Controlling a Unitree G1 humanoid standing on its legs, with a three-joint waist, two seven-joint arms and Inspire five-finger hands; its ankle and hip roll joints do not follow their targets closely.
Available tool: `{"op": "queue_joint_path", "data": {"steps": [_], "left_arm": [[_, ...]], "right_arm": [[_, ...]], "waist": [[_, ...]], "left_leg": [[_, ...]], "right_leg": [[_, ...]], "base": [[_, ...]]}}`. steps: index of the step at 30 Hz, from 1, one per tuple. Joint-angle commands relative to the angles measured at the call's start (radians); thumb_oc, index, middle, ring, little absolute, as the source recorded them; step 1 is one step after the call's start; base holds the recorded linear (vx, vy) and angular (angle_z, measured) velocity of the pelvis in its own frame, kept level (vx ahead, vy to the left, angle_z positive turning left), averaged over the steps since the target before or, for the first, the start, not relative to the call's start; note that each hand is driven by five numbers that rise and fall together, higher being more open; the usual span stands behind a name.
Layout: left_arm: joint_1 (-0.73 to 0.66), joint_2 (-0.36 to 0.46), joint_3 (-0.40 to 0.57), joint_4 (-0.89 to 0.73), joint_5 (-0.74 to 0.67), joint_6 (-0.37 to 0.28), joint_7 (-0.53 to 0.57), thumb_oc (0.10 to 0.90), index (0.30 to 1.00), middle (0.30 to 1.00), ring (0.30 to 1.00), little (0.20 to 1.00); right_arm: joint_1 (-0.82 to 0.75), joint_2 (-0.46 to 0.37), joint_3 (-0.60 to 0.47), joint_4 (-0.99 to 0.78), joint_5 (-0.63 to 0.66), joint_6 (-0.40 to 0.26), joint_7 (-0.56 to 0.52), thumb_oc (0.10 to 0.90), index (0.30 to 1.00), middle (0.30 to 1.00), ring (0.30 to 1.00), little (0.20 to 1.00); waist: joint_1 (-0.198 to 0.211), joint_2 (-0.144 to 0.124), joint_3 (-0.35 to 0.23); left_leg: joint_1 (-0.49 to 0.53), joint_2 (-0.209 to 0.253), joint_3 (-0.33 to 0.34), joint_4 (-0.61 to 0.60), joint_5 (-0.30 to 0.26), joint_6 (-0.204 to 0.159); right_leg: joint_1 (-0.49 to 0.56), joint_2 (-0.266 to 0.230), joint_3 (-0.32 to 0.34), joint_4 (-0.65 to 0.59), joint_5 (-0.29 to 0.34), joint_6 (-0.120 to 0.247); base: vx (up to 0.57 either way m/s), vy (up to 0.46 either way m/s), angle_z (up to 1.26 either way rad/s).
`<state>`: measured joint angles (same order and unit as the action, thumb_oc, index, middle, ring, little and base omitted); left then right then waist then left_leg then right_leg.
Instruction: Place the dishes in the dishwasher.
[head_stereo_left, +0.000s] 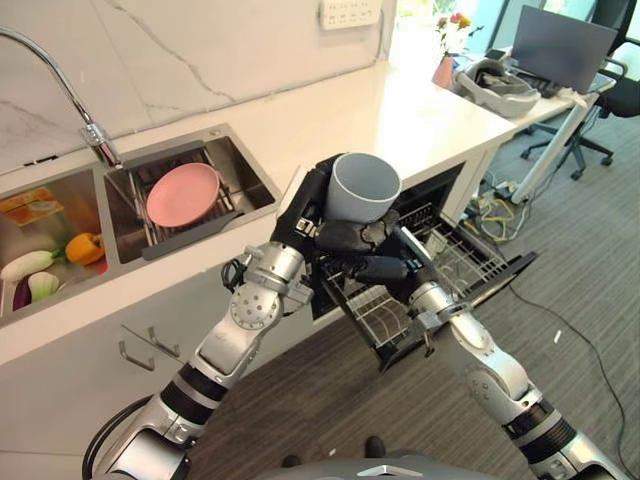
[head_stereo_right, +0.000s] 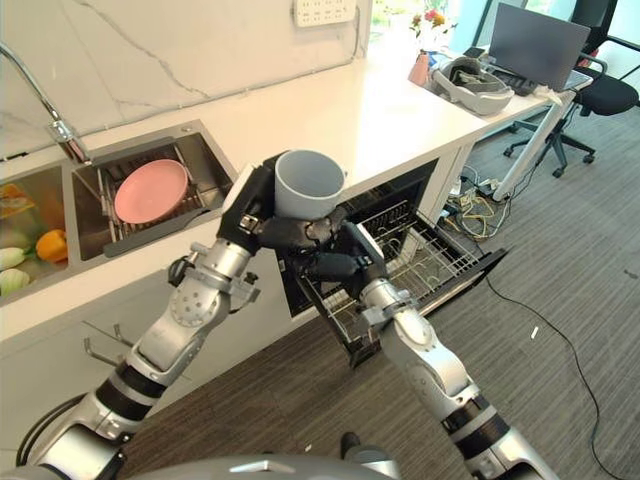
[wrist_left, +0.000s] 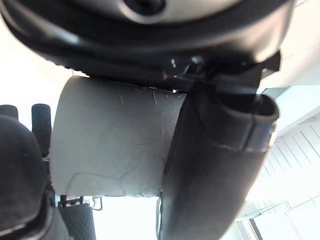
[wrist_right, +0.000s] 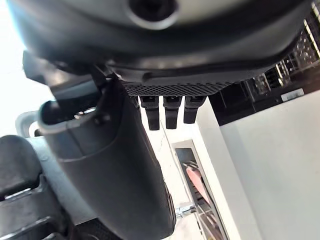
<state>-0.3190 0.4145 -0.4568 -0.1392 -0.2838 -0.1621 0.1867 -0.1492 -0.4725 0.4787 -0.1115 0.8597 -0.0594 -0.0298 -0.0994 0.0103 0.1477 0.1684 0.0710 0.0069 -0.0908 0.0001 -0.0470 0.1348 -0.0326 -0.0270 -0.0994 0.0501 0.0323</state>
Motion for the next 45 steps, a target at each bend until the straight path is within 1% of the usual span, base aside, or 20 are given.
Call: {"op": "queue_joint_path", "data": {"steps": [1, 9, 19, 21, 25, 27, 34, 35, 36, 42, 43, 45], "left_arm": [[-0.085, -0.029, 0.040, -0.048, 0.015, -0.094, 0.002, 0.400, 0.300, 0.300, 0.300, 0.300], [-0.070, -0.025, 0.021, -0.019, 0.029, -0.091, -0.006, 0.400, 0.300, 0.300, 0.300, 0.300], [-0.012, -0.004, 0.005, 0.023, 0.059, -0.081, -0.028, 0.400, 0.300, 0.300, 0.300, 0.300], [0.003, -0.005, -0.001, 0.032, 0.059, -0.078, -0.034, 0.400, 0.300, 0.300, 0.300, 0.300], [0.020, -0.007, -0.007, 0.044, 0.066, -0.075, -0.042, 0.400, 0.300, 0.300, 0.300, 0.300], [0.031, -0.007, -0.009, 0.052, 0.069, -0.076, -0.043, 0.400, 0.300, 0.300, 0.300, 0.300], [0.062, -0.011, 0.006, 0.062, 0.069, -0.079, -0.033, 0.400, 0.300, 0.300, 0.300, 0.300], [0.072, -0.014, 0.016, 0.062, 0.062, -0.079, -0.026, 0.700, 0.749, 0.749, 0.749, 0.749], [0.075, -0.015, 0.022, 0.062, 0.058, -0.079, -0.022, 0.800, 0.900, 0.900, 0.900, 0.900], [0.090, -0.018, 0.048, 0.052, 0.045, -0.085, -0.002, 0.800, 0.900, 0.900, 0.900, 0.900], [0.096, -0.015, 0.068, 0.043, 0.043, -0.090, 0.008, 0.800, 0.900, 0.900, 0.900, 0.900], [0.101, -0.017, 0.078, 0.038, 0.038, -0.095, 0.017, 0.800, 0.900, 0.900, 0.900, 0.900]], "right_arm": [[-0.087, 0.031, -0.028, -0.144, 0.087, -0.083, 0.049, 0.800, 0.900, 0.900, 0.900, 0.900], [-0.106, 0.011, -0.044, -0.198, 0.097, -0.103, 0.040, 0.800, 0.900, 0.900, 0.900, 0.900], [-0.114, 0.017, -0.081, -0.228, 0.084, -0.131, 0.019, 0.800, 0.900, 0.900, 0.900, 0.900], [-0.115, 0.026, -0.096, -0.237, 0.081, -0.143, 0.011, 0.400, 0.300, 0.300, 0.300, 0.300], [-0.105, 0.053, -0.119, -0.238, 0.072, -0.162, -0.001, 0.400, 0.300, 0.300, 0.300, 0.300], [-0.088, 0.081, -0.137, -0.236, 0.069, -0.179, -0.014, 0.400, 0.300, 0.300, 0.300, 0.300], [-0.055, 0.102, -0.173, -0.236, 0.051, -0.197, -0.038, 0.400, 0.300, 0.300, 0.300, 0.300], [-0.043, 0.111, -0.190, -0.235, 0.034, -0.204, -0.055, 0.400, 0.300, 0.300, 0.300, 0.300], [-0.035, 0.114, -0.199, -0.232, 0.024, -0.209, -0.062, 0.400, 0.300, 0.300, 0.300, 0.300], [-0.017, 0.124, -0.238, -0.222, -0.010, -0.224, -0.099, 0.400, 0.300, 0.300, 0.300, 0.300], [-0.014, 0.123, -0.260, -0.217, -0.037, -0.226, -0.115, 0.400, 0.300, 0.300, 0.300, 0.300], [-0.011, 0.123, -0.271, -0.218, -0.053, -0.230, -0.126, 0.400, 0.300, 0.300, 0.300, 0.300]], "waist": [[0.009, -0.044, -0.058], [0.006, -0.044, -0.057], [0.002, -0.040, -0.056], [0.002, -0.039, -0.056], [0.002, -0.036, -0.057], [0.002, -0.034, -0.057], [0.003, -0.033, -0.056], [0.003, -0.032, -0.056], [0.003, -0.032, -0.057], [0.005, -0.031, -0.056], [0.005, -0.031, -0.056], [0.006, -0.031, -0.056]], "left_leg": [[0.025, 0.040, -0.019, 0.003, -0.058, -0.061], [0.022, 0.036, -0.011, 0.003, -0.058, -0.061], [0.023, 0.036, -0.003, 0.003, -0.062, -0.058], [0.024, 0.036, -0.001, 0.003, -0.062, -0.057], [0.025, 0.035, 0.000, 0.003, -0.064, -0.056], [0.025, 0.035, 0.000, 0.003, -0.065, -0.055], [0.028, 0.034, 0.000, 0.003, -0.067, -0.054], [0.028, 0.033, 0.000, 0.003, -0.067, -0.054], [0.028, 0.034, 0.000, 0.003, -0.067, -0.054], [0.028, 0.033, 0.001, 0.003, -0.068, -0.054], [0.029, 0.032, -0.001, 0.003, -0.069, -0.053], [0.029, 0.032, -0.001, 0.003, -0.069, -0.053]], "right_leg": [[-0.001, -0.079, 0.012, 0.012, -0.072, 0.077], [-0.005, -0.083, 0.014, 0.012, -0.069, 0.078], [-0.008, -0.086, 0.021, 0.012, -0.068, 0.081], [-0.008, -0.086, 0.021, 0.012, -0.068, 0.082], [-0.007, -0.087, 0.020, 0.012, -0.069, 0.083], [-0.006, -0.088, 0.018, 0.012, -0.071, 0.083], [-0.004, -0.090, 0.017, 0.012, -0.072, 0.084], [-0.003, -0.089, 0.016, 0.012, -0.072, 0.084], [-0.002, -0.090, 0.016, 0.012, -0.073, 0.084], [0.000, -0.090, 0.012, 0.012, -0.074, 0.084], [0.002, -0.090, 0.011, 0.012, -0.075, 0.085], [0.003, -0.090, 0.010, 0.012, -0.076, 0.084]], "base": [[0.00, 0.000, 0.00], [0.00, 0.000, 0.00], [0.00, 0.000, 0.00], [0.00, 0.000, 0.00], [0.00, 0.000, 0.00], [0.00, 0.000, 0.00], [0.00, 0.000, 0.00], [0.00, 0.000, 0.00], [0.00, 0.000, 0.00], [0.00, 0.000, 0.00], [0.00, 0.000, 0.00], [0.00, 0.000, 0.00]]}}
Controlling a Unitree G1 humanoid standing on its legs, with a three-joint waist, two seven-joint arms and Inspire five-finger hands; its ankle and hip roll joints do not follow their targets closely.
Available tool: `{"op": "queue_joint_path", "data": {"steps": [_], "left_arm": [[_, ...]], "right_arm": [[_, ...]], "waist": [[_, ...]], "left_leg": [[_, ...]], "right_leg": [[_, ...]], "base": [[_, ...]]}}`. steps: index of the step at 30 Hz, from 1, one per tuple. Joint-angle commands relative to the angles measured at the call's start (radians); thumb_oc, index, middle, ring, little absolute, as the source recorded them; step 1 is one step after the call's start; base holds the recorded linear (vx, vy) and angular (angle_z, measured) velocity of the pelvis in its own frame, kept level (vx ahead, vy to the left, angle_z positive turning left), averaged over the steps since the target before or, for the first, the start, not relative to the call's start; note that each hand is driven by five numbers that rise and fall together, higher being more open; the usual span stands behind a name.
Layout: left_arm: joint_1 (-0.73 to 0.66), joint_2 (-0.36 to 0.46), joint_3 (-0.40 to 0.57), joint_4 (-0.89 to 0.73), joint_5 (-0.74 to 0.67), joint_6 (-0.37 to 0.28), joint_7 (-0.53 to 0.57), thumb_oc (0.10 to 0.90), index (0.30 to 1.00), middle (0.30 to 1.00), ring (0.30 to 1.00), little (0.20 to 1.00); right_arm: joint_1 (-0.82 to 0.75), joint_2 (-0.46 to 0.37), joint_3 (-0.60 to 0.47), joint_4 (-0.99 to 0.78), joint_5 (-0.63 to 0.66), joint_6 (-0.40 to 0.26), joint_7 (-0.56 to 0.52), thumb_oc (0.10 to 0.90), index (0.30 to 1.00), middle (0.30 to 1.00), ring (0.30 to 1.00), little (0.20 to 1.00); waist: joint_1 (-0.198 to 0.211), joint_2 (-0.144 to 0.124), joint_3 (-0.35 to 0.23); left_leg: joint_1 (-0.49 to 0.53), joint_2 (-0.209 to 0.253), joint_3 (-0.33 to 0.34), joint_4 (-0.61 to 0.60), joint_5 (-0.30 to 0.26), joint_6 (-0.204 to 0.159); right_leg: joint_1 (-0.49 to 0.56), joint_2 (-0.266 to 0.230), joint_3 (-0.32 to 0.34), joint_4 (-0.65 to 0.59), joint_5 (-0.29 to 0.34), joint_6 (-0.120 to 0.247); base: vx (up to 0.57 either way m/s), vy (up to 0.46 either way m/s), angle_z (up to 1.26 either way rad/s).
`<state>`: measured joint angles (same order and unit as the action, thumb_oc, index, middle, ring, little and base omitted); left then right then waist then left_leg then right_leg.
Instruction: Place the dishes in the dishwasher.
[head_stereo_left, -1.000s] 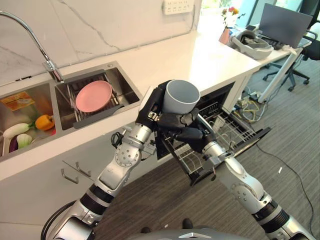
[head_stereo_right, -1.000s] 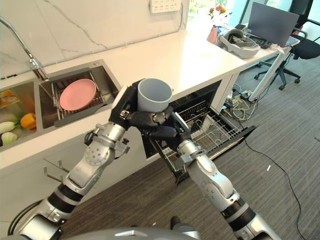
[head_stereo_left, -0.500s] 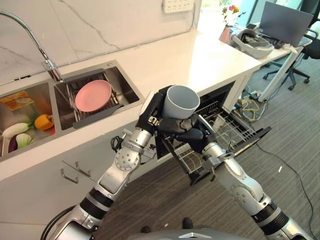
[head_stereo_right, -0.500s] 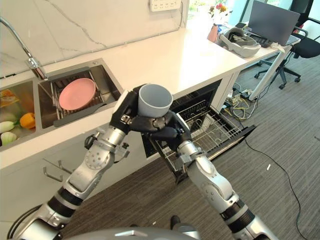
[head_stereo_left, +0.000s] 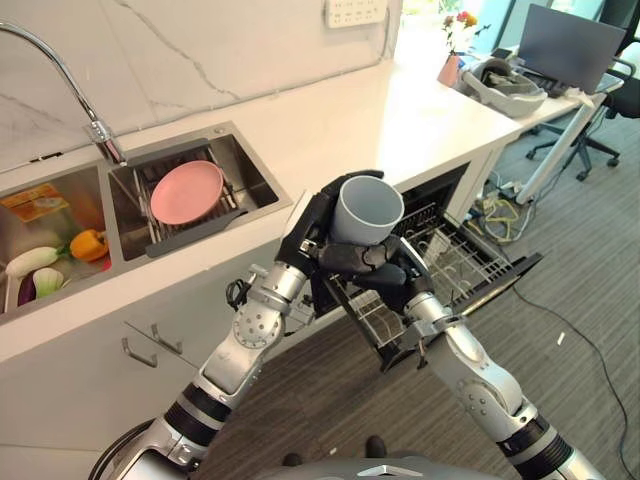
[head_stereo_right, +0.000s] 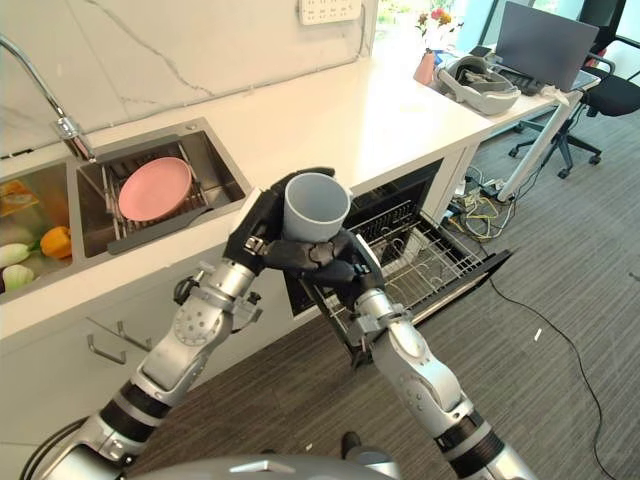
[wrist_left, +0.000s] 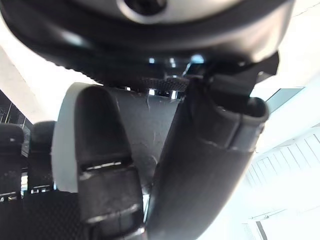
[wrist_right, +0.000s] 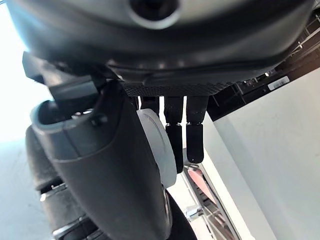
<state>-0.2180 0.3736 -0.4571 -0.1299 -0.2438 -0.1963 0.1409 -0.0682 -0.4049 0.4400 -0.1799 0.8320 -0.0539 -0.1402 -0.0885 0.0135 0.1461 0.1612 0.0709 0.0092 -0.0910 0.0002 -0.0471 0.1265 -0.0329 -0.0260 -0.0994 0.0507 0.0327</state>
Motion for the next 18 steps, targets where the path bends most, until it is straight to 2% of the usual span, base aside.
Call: {"op": "queue_joint_path", "data": {"steps": [1, 11, 18], "left_arm": [[0.007, 0.026, 0.093, 0.029, -0.004, -0.063, 0.069, 0.800, 0.900, 0.900, 0.900, 0.900], [0.044, 0.036, 0.167, 0.009, -0.016, -0.076, 0.091, 0.800, 0.900, 0.900, 0.900, 0.900], [0.116, 0.049, 0.231, 0.026, -0.028, -0.080, 0.075, 0.800, 0.900, 0.900, 0.900, 0.900]], "right_arm": [[-0.086, 0.053, -0.255, -0.145, -0.056, -0.240, -0.029, 0.400, 0.300, 0.300, 0.300, 0.300], [-0.069, 0.043, -0.325, -0.116, -0.150, -0.240, -0.074, 0.400, 0.300, 0.300, 0.300, 0.300], [-0.027, -0.015, -0.438, -0.033, -0.308, -0.218, -0.114, 0.400, 0.300, 0.300, 0.300, 0.300]], "waist": [[-0.004, -0.034, -0.054], [0.003, -0.035, -0.050], [0.014, -0.040, -0.046]], "left_leg": [[0.036, 0.032, -0.003, 0.004, -0.069, -0.053], [0.031, 0.032, -0.008, 0.004, -0.068, -0.052], [0.021, 0.033, -0.018, 0.004, -0.065, -0.055]], "right_leg": [[0.011, -0.091, 0.008, 0.012, -0.078, 0.084], [0.012, -0.091, -0.001, 0.012, -0.079, 0.084], [0.012, -0.092, -0.018, 0.012, -0.082, 0.084]], "base": [[0.00, 0.000, 0.00], [0.00, 0.000, 0.00], [0.00, -0.003, 0.02]]}}
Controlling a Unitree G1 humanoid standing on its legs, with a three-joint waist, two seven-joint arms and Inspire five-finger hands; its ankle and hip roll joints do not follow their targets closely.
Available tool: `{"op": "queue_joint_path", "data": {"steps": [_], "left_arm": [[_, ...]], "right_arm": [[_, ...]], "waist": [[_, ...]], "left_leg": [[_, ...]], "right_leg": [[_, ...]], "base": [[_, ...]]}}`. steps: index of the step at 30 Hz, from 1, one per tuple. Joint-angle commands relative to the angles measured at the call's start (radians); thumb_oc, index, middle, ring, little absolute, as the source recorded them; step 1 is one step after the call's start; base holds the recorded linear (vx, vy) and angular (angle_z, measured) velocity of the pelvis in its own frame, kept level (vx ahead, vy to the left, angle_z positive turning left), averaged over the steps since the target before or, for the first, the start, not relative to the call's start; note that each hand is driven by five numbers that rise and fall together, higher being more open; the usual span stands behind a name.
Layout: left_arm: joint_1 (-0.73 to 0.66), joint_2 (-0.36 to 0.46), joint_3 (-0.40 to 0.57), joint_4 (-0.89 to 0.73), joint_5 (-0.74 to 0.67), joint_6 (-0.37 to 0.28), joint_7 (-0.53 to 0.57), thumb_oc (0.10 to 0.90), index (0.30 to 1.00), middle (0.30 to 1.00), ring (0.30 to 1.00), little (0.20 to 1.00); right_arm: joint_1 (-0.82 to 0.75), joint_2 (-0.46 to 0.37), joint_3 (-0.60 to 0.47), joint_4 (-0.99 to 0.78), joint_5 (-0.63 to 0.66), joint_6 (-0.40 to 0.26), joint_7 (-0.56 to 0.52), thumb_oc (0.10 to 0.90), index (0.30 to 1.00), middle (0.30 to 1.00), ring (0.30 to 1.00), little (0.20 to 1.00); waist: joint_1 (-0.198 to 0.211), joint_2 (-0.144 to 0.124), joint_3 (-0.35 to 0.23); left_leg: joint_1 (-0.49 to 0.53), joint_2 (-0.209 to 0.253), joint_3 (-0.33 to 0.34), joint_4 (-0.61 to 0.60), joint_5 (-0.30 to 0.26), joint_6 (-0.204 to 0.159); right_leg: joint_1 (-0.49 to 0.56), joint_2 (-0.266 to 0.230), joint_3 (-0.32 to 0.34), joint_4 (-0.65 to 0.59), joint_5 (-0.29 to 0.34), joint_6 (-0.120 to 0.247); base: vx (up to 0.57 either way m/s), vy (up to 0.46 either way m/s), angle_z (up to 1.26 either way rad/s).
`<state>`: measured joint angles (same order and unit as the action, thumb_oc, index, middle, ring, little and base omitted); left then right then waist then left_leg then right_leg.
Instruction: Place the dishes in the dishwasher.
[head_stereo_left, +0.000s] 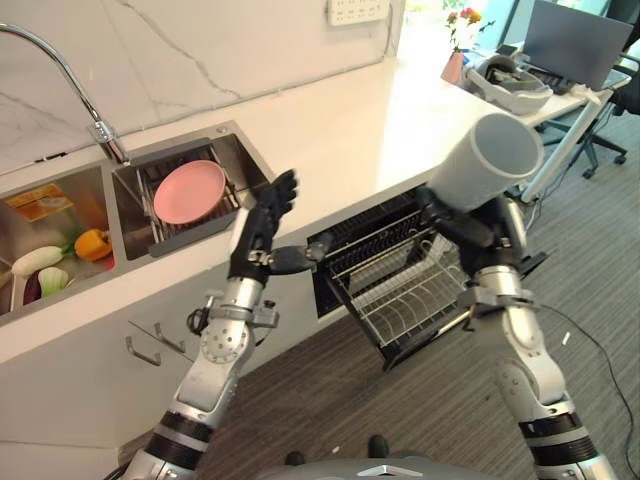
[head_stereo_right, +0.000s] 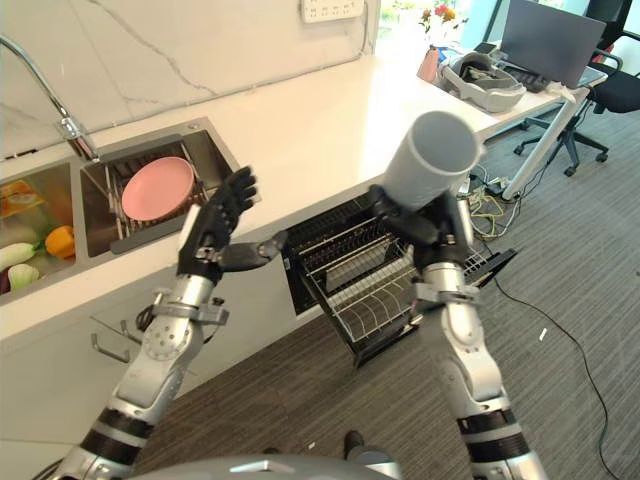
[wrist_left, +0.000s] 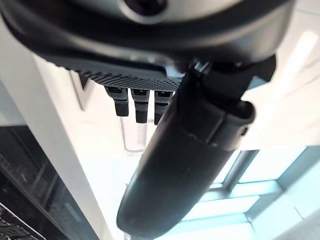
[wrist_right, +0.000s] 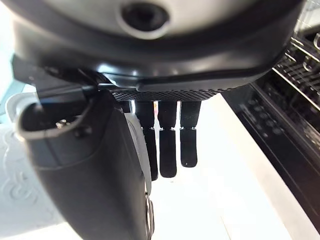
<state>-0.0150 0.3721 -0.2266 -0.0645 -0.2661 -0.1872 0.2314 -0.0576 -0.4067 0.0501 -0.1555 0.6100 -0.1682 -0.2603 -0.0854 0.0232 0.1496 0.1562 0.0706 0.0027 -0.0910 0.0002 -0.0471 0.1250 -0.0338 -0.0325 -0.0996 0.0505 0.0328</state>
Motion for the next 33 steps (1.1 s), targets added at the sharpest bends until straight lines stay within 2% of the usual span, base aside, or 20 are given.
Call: {"op": "queue_joint_path", "data": {"steps": [1, 4, 7, 8, 9, 11, 13, 17, 18, 19, 21, 23, 26, 28, 33], "left_arm": [[-0.058, 0.055, 0.008, -0.036, -0.022, -0.088, -0.041, 0.800, 0.900, 0.900, 0.900, 0.900], [-0.031, 0.059, 0.010, -0.035, -0.030, -0.081, -0.061, 0.800, 0.900, 0.900, 0.900, 0.900], [0.023, 0.061, 0.016, -0.007, -0.035, -0.072, -0.085, 0.800, 0.900, 0.900, 0.900, 0.900], [0.049, 0.075, 0.015, 0.020, -0.001, -0.074, -0.093, 0.800, 0.900, 0.900, 0.900, 0.900], [0.049, 0.074, 0.015, 0.020, 0.000, -0.074, -0.093, 0.800, 0.900, 0.900, 0.900, 0.900], [0.096, 0.080, -0.003, 0.055, -0.027, -0.068, -0.122, 0.800, 0.900, 0.900, 0.900, 0.900], [0.106, 0.084, -0.008, 0.066, -0.031, -0.063, -0.131, 0.800, 0.900, 0.900, 0.900, 0.900], [0.146, 0.107, -0.065, 0.192, -0.026, -0.043, -0.174, 0.800, 0.900, 0.900, 0.900, 0.900], [0.146, 0.107, -0.064, 0.192, -0.026, -0.043, -0.174, 0.800, 0.900, 0.900, 0.900, 0.900], [0.138, 0.113, -0.096, 0.272, -0.002, -0.039, -0.182, 0.800, 0.900, 0.900, 0.900, 0.900], [0.134, 0.106, -0.105, 0.325, 0.002, -0.037, -0.177, 0.800, 0.900, 0.900, 0.900, 0.900], [0.135, 0.076, -0.103, 0.463, -0.012, -0.027, -0.170, 0.800, 0.900, 0.900, 0.900, 0.900], [0.142, 0.063, -0.092, 0.517, -0.024, -0.020, -0.164, 0.800, 0.900, 0.900, 0.900, 0.900], [0.143, 0.042, -0.075, 0.601, -0.028, -0.017, -0.155, 0.800, 0.900, 0.900, 0.900, 0.900], [0.145, 0.008, -0.039, 0.662, -0.072, -0.013, -0.156, 0.800, 0.900, 0.900, 0.900, 0.900]], "right_arm": [[-0.029, -0.041, -0.069, -0.010, -0.120, -0.087, 0.002, 0.400, 0.300, 0.300, 0.300, 0.300], [-0.018, -0.053, -0.080, 0.037, -0.138, -0.075, 0.007, 0.400, 0.300, 0.300, 0.300, 0.300], [0.000, -0.087, -0.085, 0.137, -0.181, -0.044, 0.018, 0.400, 0.300, 0.300, 0.300, 0.300], [-0.003, -0.117, -0.078, 0.223, -0.228, -0.022, 0.019, 0.400, 0.300, 0.300, 0.300, 0.300], [-0.004, -0.118, -0.077, 0.225, -0.228, -0.024, 0.019, 0.400, 0.300, 0.300, 0.300, 0.300], [-0.030, -0.145, -0.044, 0.361, -0.251, 0.006, 0.025, 0.400, 0.300, 0.300, 0.300, 0.300], [-0.049, -0.156, -0.030, 0.392, -0.252, 0.014, 0.031, 0.400, 0.300, 0.300, 0.300, 0.300], [-0.211, -0.180, 0.081, 0.735, -0.252, 0.052, 0.046, 0.400, 0.300, 0.300, 0.300, 0.300], [-0.213, -0.180, 0.082, 0.736, -0.251, 0.051, 0.046, 0.400, 0.300, 0.300, 0.300, 0.300], [-0.315, -0.185, 0.131, 0.909, -0.261, 0.064, 0.048, 0.400, 0.300, 0.300, 0.300, 0.300], [-0.368, -0.188, 0.168, 0.985, -0.288, 0.077, 0.048, 0.400, 0.300, 0.300, 0.300, 0.300], [-0.481, -0.176, 0.180, 1.228, -0.264, 0.095, 0.054, 0.400, 0.300, 0.300, 0.300, 0.300], [-0.541, -0.186, 0.180, 1.326, -0.264, 0.103, 0.051, 0.400, 0.300, 0.300, 0.300, 0.300], [-0.594, -0.202, 0.159, 1.437, -0.280, 0.124, 0.048, 0.400, 0.300, 0.300, 0.300, 0.300], [-0.608, -0.222, 0.116, 1.539, -0.286, 0.143, 0.046, 0.400, 0.300, 0.300, 0.300, 0.300]], "waist": [[0.016, -0.055, -0.047], [0.022, -0.059, -0.044], [0.038, -0.067, -0.038], [0.052, -0.072, -0.032], [0.051, -0.071, -0.031], [0.072, -0.076, -0.021], [0.076, -0.076, -0.017], [0.116, -0.073, 0.011], [0.115, -0.073, 0.012], [0.134, -0.070, 0.026], [0.141, -0.067, 0.033], [0.168, -0.056, 0.046], [0.185, -0.049, 0.054], [0.213, -0.035, 0.062], [0.246, -0.010, 0.060]], "left_leg": [[0.022, 0.035, -0.017, 0.004, -0.064, -0.055], [0.017, 0.035, -0.023, 0.004, -0.062, -0.055], [0.010, 0.036, -0.035, 0.004, -0.059, -0.056], [0.003, 0.038, -0.046, 0.004, -0.055, -0.058], [0.003, 0.038, -0.047, 0.004, -0.055, -0.058], [-0.005, 0.040, -0.061, 0.004, -0.048, -0.060], [-0.008, 0.040, -0.066, 0.004, -0.046, -0.061], [-0.021, 0.045, -0.092, 0.004, -0.040, -0.068], [-0.021, 0.045, -0.092, 0.004, -0.040, -0.068], [-0.032, 0.046, -0.107, 0.004, -0.033, -0.071], [-0.040, 0.045, -0.112, 0.004, -0.029, -0.073], [-0.061, 0.044, -0.134, 0.004, -0.016, -0.076], [-0.077, 0.043, -0.149, 0.004, -0.006, -0.079], [-0.098, 0.042, -0.166, 0.004, 0.006, -0.083], [-0.126, 0.038, -0.205, 0.004, 0.021, -0.092]], "right_leg": [[0.014, -0.091, -0.017, 0.012, -0.083, 0.084], [0.016, -0.091, -0.025, 0.012, -0.085, 0.083], [0.019, -0.091, -0.039, 0.012, -0.088, 0.083], [0.020, -0.091, -0.050, 0.012, -0.089, 0.082], [0.021, -0.091, -0.050, 0.012, -0.090, 0.082], [0.023, -0.092, -0.069, 0.012, -0.091, 0.083], [0.024, -0.092, -0.075, 0.012, -0.092, 0.083], [0.035, -0.088, -0.104, 0.012, -0.107, 0.078], [0.035, -0.088, -0.105, 0.012, -0.107, 0.078], [0.035, -0.088, -0.119, 0.012, -0.108, 0.076], [0.033, -0.088, -0.126, 0.012, -0.108, 0.075], [0.030, -0.088, -0.148, 0.012, -0.112, 0.071], [0.026, -0.090, -0.165, 0.012, -0.114, 0.070], [0.020, -0.092, -0.188, 0.012, -0.118, 0.069], [0.027, -0.092, -0.234, 0.012, -0.136, 0.065]], "base": [[0.00, -0.021, 0.12], [0.00, -0.012, 0.14], [-0.01, -0.022, 0.16], [-0.01, -0.026, 0.22], [-0.02, -0.031, 0.19], [-0.02, -0.029, 0.22], [-0.02, -0.014, 0.23], [-0.02, -0.027, 0.19], [-0.07, -0.028, 0.23], [-0.08, -0.028, 0.24], [-0.06, -0.025, 0.27], [-0.03, -0.026, 0.27], [-0.03, -0.020, 0.26], [-0.01, -0.032, 0.29], [0.01, -0.028, 0.33]]}}
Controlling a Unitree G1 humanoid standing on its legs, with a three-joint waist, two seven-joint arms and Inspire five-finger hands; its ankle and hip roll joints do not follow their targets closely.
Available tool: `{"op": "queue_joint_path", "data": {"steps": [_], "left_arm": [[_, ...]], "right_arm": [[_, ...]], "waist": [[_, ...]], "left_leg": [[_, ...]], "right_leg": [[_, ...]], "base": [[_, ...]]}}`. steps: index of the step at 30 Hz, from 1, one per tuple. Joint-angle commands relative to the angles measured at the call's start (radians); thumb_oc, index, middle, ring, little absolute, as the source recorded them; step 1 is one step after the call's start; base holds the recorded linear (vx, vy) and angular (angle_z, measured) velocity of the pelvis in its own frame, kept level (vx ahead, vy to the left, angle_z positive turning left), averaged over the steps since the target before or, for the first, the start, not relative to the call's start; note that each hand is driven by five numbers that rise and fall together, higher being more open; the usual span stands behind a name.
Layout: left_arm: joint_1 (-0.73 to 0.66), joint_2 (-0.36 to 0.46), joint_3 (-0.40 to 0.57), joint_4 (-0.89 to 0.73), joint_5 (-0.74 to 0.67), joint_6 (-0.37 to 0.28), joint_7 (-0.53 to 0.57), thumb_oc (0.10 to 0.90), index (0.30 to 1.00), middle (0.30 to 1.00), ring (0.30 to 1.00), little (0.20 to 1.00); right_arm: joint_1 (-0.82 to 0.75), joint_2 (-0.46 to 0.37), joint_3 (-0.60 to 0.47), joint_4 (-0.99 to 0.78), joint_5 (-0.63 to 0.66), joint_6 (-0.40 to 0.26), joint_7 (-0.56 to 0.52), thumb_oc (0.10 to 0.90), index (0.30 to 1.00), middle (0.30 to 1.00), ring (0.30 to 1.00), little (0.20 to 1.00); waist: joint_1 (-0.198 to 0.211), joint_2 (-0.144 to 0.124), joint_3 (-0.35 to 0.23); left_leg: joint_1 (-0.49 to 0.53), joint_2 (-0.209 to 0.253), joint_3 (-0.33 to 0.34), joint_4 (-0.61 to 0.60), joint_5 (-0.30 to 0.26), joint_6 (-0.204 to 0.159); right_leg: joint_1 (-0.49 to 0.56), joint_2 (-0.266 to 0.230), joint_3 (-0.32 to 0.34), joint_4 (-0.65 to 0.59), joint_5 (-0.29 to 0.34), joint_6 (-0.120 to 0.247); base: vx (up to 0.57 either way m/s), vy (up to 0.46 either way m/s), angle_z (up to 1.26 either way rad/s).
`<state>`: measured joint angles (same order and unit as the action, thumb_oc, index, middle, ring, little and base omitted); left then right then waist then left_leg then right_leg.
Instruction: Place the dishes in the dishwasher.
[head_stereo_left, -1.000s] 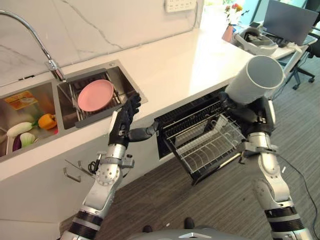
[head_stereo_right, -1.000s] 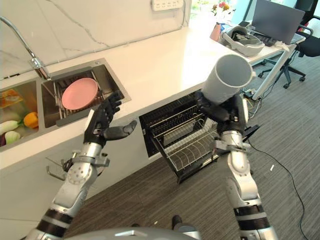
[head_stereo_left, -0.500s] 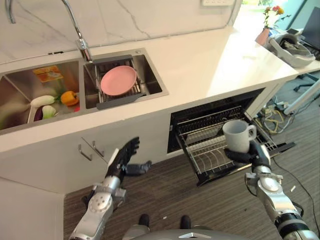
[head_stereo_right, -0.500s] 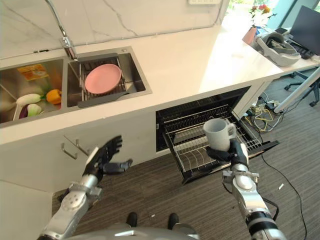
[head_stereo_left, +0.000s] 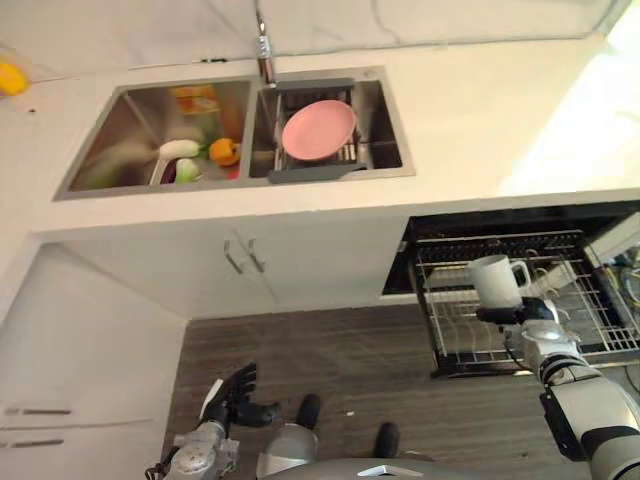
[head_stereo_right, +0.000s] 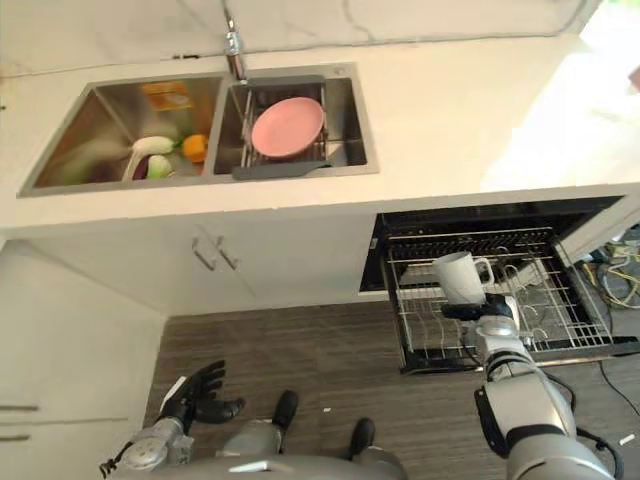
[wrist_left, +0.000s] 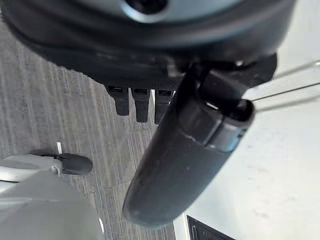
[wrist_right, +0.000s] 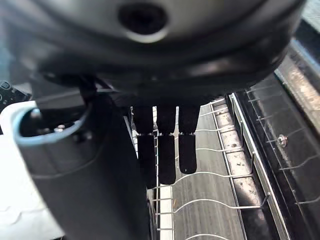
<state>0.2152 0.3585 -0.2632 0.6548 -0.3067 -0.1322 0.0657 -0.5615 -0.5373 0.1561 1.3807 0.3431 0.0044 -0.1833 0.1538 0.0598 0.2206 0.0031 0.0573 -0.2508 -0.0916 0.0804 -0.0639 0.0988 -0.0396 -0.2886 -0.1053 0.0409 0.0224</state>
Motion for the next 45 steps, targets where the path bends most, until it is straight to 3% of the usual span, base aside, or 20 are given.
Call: {"op": "queue_joint_path", "data": {"steps": [1, 3, 5, 16, 23, 24, 25, 26, 28, 29, 30, 31, 32, 33, 36, 37, 39, 44, 45], "left_arm": [[-0.084, 0.014, 0.007, -0.048, -0.042, -0.068, 0.010, 0.800, 0.900, 0.900, 0.900, 0.900], [-0.086, 0.005, 0.023, -0.023, -0.057, -0.069, 0.013, 0.800, 0.900, 0.900, 0.900, 0.900], [-0.091, -0.005, 0.032, -0.008, -0.064, -0.066, 0.016, 0.800, 0.900, 0.900, 0.900, 0.900], [-0.105, -0.036, 0.032, 0.010, -0.076, -0.071, 0.028, 0.800, 0.900, 0.900, 0.900, 0.900], [-0.119, -0.046, 0.042, 0.019, -0.086, -0.065, 0.035, 0.800, 0.900, 0.900, 0.900, 0.900], [-0.118, -0.053, 0.057, 0.026, -0.092, -0.061, 0.041, 0.800, 0.900, 0.900, 0.900, 0.900], [-0.118, -0.053, 0.057, 0.027, -0.092, -0.061, 0.041, 0.800, 0.900, 0.900, 0.900, 0.900], [-0.125, -0.074, 0.098, 0.058, -0.085, -0.055, 0.060, 0.800, 0.900, 0.900, 0.900, 0.900], [-0.124, -0.073, 0.094, 0.059, -0.084, -0.056, 0.060, 0.800, 0.900, 0.900, 0.900, 0.900], [-0.162, -0.123, 0.136, 0.196, -0.041, -0.063, 0.108, 0.800, 0.900, 0.900, 0.900, 0.900], [-0.162, -0.123, 0.136, 0.196, -0.041, -0.063, 0.108, 0.800, 0.900, 0.900, 0.900, 0.900], [-0.192, -0.158, 0.157, 0.291, -0.014, -0.065, 0.138, 0.800, 0.900, 0.900, 0.900, 0.900], [-0.193, -0.157, 0.156, 0.295, -0.014, -0.067, 0.138, 0.800, 0.900, 0.900, 0.900, 0.900], [-0.214, -0.179, 0.177, 0.381, 0.009, -0.064, 0.156, 0.800, 0.900, 0.900, 0.900, 0.900], [-0.222, -0.201, 0.213, 0.466, -0.022, -0.070, 0.152, 0.800, 0.900, 0.900, 0.900, 0.900], [-0.232, -0.217, 0.255, 0.552, -0.078, -0.062, 0.151, 0.800, 0.900, 0.900, 0.900, 0.900], [-0.239, -0.216, 0.262, 0.580, -0.073, -0.055, 0.147, 0.800, 0.900, 0.900, 0.900, 0.900], [-0.231, -0.178, 0.243, 0.639, 0.102, -0.045, 0.185, 0.800, 0.900, 0.900, 0.900, 0.900], [-0.230, -0.178, 0.244, 0.638, 0.103, -0.045, 0.185, 0.780, 0.869, 0.869, 0.869, 0.869]], "right_arm": [[-0.097, -0.090, 0.009, 0.005, -0.027, -0.030, -0.029, 0.400, 0.300, 0.300, 0.300, 0.300], [-0.085, -0.093, 0.013, 0.009, -0.048, -0.025, -0.022, 0.400, 0.300, 0.300, 0.300, 0.300], [-0.075, -0.088, 0.014, 0.008, -0.057, -0.023, -0.018, 0.800, 0.900, 0.900, 0.900, 0.900], [-0.046, -0.049, 0.059, -0.048, -0.105, -0.035, 0.000, 0.800, 0.900, 0.900, 0.900, 0.900], [-0.021, -0.034, 0.080, -0.159, -0.093, -0.054, -0.006, 0.800, 0.900, 0.900, 0.900, 0.900], [0.022, -0.027, 0.074, -0.298, -0.074, -0.069, -0.010, 0.800, 0.900, 0.900, 0.900, 0.900], [0.026, -0.027, 0.073, -0.303, -0.075, -0.066, -0.012, 0.800, 0.900, 0.900, 0.900, 0.900], [0.136, -0.037, 0.023, -0.642, -0.090, -0.097, -0.035, 0.800, 0.900, 0.900, 0.900, 0.900], [0.152, -0.038, 0.015, -0.660, -0.094, -0.087, -0.038, 0.800, 0.900, 0.900, 0.900, 0.900], [0.406, 0.022, -0.172, -1.064, 0.002, -0.224, -0.015, 0.800, 0.900, 0.900, 0.900, 0.900], [0.407, 0.022, -0.173, -1.065, 0.002, -0.224, -0.015, 0.800, 0.900, 0.900, 0.900, 0.900], [0.509, 0.094, -0.243, -1.228, 0.068, -0.307, 0.006, 0.800, 0.900, 0.900, 0.900, 0.900], [0.514, 0.096, -0.246, -1.233, 0.068, -0.305, 0.006, 0.800, 0.900, 0.900, 0.900, 0.900], [0.567, 0.145, -0.274, -1.392, 0.131, -0.358, 0.033, 0.800, 0.900, 0.900, 0.900, 0.900], [0.629, 0.186, -0.301, -1.532, 0.155, -0.385, 0.063, 0.800, 0.900, 0.900, 0.900, 0.900], [0.619, 0.195, -0.269, -1.647, 0.192, -0.424, 0.088, 0.800, 0.900, 0.900, 0.900, 0.900], [0.604, 0.186, -0.256, -1.685, 0.170, -0.426, 0.076, 0.800, 0.900, 0.900, 0.900, 0.900], [0.473, 0.179, -0.177, -1.830, 0.177, -0.465, 0.057, 0.800, 0.900, 0.900, 0.900, 0.900], [0.472, 0.179, -0.176, -1.830, 0.176, -0.465, 0.056, 0.800, 0.900, 0.900, 0.900, 0.900]], "waist": [[0.011, -0.044, -0.011], [0.016, -0.041, -0.015], [0.021, -0.040, -0.018], [0.006, -0.067, -0.032], [-0.030, -0.091, -0.040], [-0.049, -0.096, -0.042], [-0.048, -0.096, -0.043], [-0.080, -0.097, -0.043], [-0.074, -0.097, -0.045], [-0.116, -0.090, -0.049], [-0.115, -0.090, -0.049], [-0.139, -0.084, -0.052], [-0.138, -0.085, -0.052], [-0.157, -0.080, -0.056], [-0.170, -0.076, -0.063], [-0.180, -0.071, -0.067], [-0.183, -0.071, -0.069], [-0.175, -0.063, -0.076], [-0.176, -0.063, -0.076]], "left_leg": [[0.026, 0.051, 0.045, 0.004, -0.057, -0.076], [0.022, 0.051, 0.033, 0.004, -0.055, -0.079], [0.020, 0.050, 0.026, 0.004, -0.055, -0.079], [0.035, 0.053, 0.031, 0.004, -0.067, -0.077], [0.055, 0.064, 0.067, 0.004, -0.077, -0.074], [0.062, 0.068, 0.083, 0.004, -0.081, -0.074], [0.063, 0.068, 0.084, 0.004, -0.081, -0.074], [0.068, 0.071, 0.103, 0.004, -0.085, -0.072], [0.070, 0.072, 0.105, 0.004, -0.086, -0.072], [0.081, 0.072, 0.121, 0.004, -0.093, -0.069], [0.081, 0.072, 0.121, 0.004, -0.094, -0.069], [0.083, 0.073, 0.126, 0.004, -0.096, -0.070], [0.083, 0.074, 0.126, 0.004, -0.096, -0.070], [0.085, 0.076, 0.129, 0.004, -0.098, -0.075], [0.085, 0.080, 0.134, 0.004, -0.097, -0.081], [0.086, 0.083, 0.142, 0.004, -0.094, -0.087], [0.087, 0.085, 0.147, 0.004, -0.093, -0.089], [0.088, 0.099, 0.172, 0.004, -0.084, -0.098], [0.088, 0.099, 0.172, 0.004, -0.084, -0.098]], "right_leg": [[0.056, -0.086, 0.016, 0.018, -0.129, 0.075], [0.061, -0.086, 0.002, 0.018, -0.134, 0.074], [0.065, -0.086, -0.006, 0.018, -0.138, 0.073], [0.082, -0.083, -0.007, 0.018, -0.146, 0.070], [0.079, -0.082, 0.027, 0.018, -0.140, 0.069], [0.074, -0.081, 0.044, 0.018, -0.136, 0.070], [0.074, -0.081, 0.045, 0.018, -0.136, 0.070], [0.066, -0.081, 0.062, 0.018, -0.132, 0.072], [0.067, -0.081, 0.064, 0.018, -0.132, 0.072], [0.062, -0.080, 0.081, 0.018, -0.132, 0.076], [0.062, -0.080, 0.081, 0.018, -0.132, 0.076], [0.062, -0.081, 0.083, 0.018, -0.134, 0.076], [0.062, -0.081, 0.083, 0.018, -0.134, 0.076], [0.061, -0.081, 0.085, 0.018, -0.135, 0.075], [0.062, -0.079, 0.087, 0.018, -0.139, 0.073], [0.058, -0.078, 0.094, 0.018, -0.135, 0.073], [0.057, -0.077, 0.097, 0.018, -0.134, 0.073], [0.041, -0.065, 0.119, 0.018, -0.128, 0.071], [0.041, -0.065, 0.119, 0.018, -0.127, 0.071]], "base": [[0.02, -0.031, 0.27], [0.02, -0.035, 0.21], [0.03, -0.034, 0.19], [0.01, -0.008, 0.04], [0.00, 0.006, -0.07], [-0.01, 0.014, -0.16], [0.00, 0.039, -0.24], [0.01, 0.024, -0.30], [0.02, 0.026, -0.36], [0.03, 0.029, -0.40], [0.03, 0.041, -0.27], [0.00, 0.000, 0.00], [0.01, 0.011, -0.04], [0.01, -0.006, -0.11], [0.01, -0.012, -0.11], [0.00, -0.004, -0.10], [-0.01, -0.023, -0.09], [-0.01, -0.048, -0.10], [-0.01, -0.060, -0.17]]}}
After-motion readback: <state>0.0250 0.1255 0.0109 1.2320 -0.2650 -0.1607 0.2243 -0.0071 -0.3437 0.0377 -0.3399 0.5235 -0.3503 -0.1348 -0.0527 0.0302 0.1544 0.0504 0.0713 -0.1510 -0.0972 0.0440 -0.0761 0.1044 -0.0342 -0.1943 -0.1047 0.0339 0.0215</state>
